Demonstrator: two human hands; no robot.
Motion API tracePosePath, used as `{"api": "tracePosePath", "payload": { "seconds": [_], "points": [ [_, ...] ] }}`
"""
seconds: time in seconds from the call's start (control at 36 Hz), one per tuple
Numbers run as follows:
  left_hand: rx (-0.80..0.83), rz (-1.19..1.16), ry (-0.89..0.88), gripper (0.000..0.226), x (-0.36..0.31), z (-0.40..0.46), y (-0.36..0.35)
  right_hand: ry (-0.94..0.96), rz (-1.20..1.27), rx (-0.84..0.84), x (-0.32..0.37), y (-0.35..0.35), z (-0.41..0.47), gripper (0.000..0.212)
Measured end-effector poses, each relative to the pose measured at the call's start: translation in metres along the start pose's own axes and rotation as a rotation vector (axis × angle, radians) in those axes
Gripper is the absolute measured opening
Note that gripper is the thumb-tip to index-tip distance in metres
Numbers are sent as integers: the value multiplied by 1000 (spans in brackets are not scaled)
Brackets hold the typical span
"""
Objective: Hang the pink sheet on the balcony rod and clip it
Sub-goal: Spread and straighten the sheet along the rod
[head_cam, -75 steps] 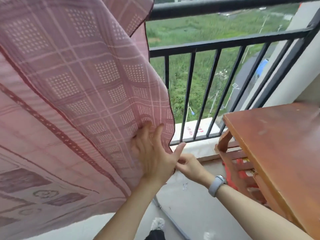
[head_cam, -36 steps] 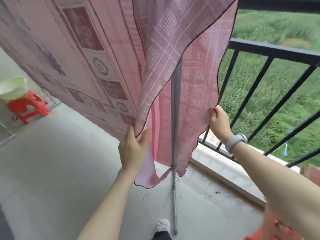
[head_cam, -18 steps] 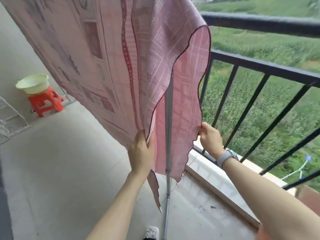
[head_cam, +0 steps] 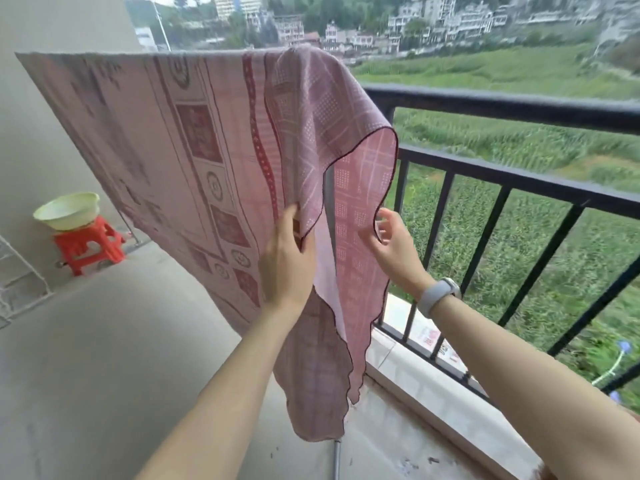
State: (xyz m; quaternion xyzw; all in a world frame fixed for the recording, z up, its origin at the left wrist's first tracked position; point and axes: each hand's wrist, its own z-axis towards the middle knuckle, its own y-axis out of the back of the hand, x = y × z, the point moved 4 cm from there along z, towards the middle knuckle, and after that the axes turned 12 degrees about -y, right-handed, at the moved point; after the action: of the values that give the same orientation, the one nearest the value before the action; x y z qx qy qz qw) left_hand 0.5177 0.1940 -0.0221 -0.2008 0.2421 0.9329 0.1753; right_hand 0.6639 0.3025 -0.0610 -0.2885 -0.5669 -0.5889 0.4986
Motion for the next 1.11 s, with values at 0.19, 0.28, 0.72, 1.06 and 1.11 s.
{"api": "tracePosePath", "payload": {
  "seconds": [0.19,0.28,0.72,1.06,1.11],
  "points": [
    [-98,0,-221,43,-26,56,13,306,22,-289,86,38,21,29],
    [-126,-2,-309,35,-37,74,22,396,0,-346,108,54,24,22],
    [16,14,-445,26,-73,94,-1,330,-10,-304,94,78,43,5],
    [50,81,-213,48,-36,30,1,176,-56,-11,43,31,23,52],
    [52,69,-194,45,-31,28,-1,126,-92,84,31,27,23,62]
  ]
}}
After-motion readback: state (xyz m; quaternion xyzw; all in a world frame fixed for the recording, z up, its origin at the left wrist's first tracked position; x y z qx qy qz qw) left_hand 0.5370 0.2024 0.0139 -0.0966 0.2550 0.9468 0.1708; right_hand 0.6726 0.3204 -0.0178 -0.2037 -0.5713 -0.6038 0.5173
